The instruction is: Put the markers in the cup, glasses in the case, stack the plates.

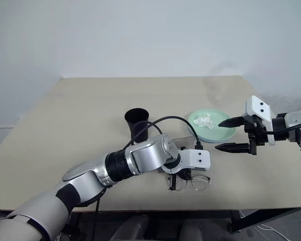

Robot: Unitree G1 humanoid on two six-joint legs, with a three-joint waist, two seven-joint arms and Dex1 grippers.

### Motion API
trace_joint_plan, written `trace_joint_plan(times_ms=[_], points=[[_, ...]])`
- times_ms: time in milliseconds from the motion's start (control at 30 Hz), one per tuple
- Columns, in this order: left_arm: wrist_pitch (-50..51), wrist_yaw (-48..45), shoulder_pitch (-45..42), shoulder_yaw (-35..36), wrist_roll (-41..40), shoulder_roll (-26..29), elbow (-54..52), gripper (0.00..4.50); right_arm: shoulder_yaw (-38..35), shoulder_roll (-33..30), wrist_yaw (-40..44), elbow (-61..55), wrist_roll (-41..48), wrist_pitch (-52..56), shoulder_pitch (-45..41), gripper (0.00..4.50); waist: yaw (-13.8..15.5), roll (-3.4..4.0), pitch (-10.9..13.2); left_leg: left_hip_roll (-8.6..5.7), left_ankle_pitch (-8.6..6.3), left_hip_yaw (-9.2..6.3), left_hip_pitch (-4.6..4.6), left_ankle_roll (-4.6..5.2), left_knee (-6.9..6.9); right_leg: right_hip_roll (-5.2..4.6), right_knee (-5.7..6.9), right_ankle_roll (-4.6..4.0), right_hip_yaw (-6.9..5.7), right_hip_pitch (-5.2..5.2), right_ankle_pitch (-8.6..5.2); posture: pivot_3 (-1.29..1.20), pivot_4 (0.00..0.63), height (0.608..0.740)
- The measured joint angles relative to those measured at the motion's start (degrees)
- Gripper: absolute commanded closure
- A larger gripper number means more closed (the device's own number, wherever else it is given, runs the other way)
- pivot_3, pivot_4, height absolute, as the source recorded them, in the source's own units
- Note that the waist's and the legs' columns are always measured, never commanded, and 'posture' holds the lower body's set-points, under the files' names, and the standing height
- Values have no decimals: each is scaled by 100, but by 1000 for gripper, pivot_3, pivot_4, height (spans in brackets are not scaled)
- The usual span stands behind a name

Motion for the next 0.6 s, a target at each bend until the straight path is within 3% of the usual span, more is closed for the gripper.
trace_joint_plan(times_ms=[600], points=[[-240,-713,-771,1073,-109,915,335,4466,-44,-129,139,338,-21,-137,37,0,5,5,-1,-1,0,0,0,0,0,0,-3,3,-9,-20,0,0,0,722]])
